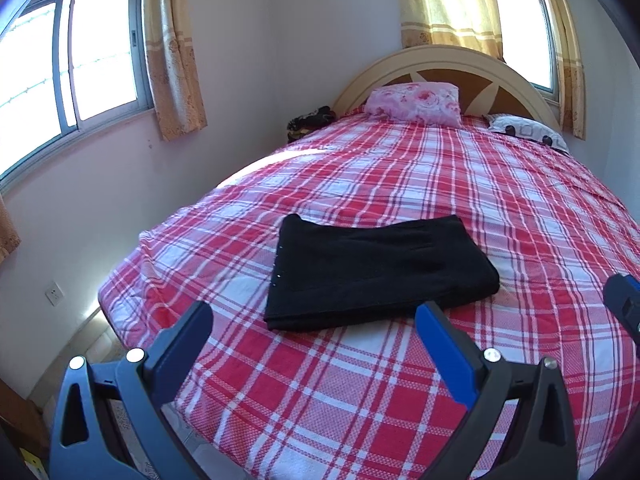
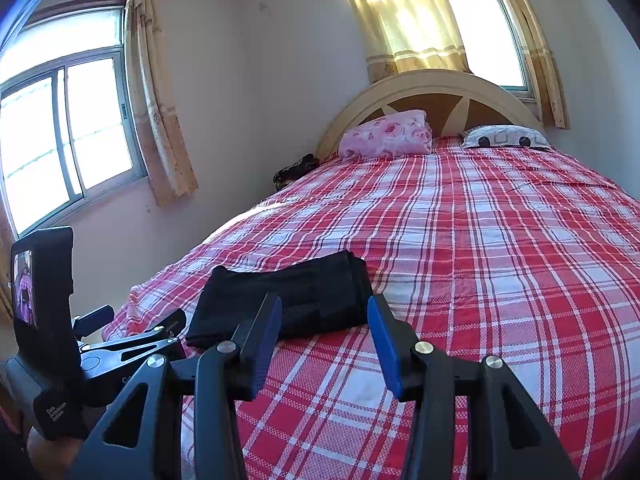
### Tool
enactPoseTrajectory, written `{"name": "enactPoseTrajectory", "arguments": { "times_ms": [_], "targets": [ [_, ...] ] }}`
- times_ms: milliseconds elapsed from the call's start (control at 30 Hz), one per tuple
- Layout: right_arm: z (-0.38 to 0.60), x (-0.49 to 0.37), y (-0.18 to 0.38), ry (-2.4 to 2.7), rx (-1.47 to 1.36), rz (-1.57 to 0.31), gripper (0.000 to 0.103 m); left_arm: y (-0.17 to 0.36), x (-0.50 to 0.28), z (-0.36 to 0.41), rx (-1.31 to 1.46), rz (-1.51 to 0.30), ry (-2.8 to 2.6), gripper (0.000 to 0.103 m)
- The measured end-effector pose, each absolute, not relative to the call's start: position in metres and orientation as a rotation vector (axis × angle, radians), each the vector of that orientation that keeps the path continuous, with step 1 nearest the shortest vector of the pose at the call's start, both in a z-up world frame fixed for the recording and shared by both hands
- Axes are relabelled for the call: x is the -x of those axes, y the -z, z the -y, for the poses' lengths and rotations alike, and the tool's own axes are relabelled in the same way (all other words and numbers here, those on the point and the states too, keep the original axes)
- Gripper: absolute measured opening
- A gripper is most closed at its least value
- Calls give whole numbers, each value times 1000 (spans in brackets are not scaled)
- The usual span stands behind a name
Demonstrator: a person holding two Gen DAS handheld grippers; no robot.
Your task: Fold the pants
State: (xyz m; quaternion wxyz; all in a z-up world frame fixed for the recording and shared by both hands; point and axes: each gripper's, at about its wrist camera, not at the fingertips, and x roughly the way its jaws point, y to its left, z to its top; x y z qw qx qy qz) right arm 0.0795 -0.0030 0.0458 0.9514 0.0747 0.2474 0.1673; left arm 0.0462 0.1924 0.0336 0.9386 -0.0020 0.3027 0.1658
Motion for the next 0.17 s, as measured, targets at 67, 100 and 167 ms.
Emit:
{"name": "enactPoseTrajectory", "arguments": {
  "times_ms": [67,100,167],
  "targets": [
    [3,-80,-45,-341,-153,-506,47,-32,-48,-190,-18,-621,-347,103],
    [2,-80,-45,-341,-153,-506,47,-31,-49,-190,-26,-624,-354,103],
    [2,-80,-45,-337,-153,-507,47,-29,-51,-191,-22,-635,-351,103]
  ]
}}
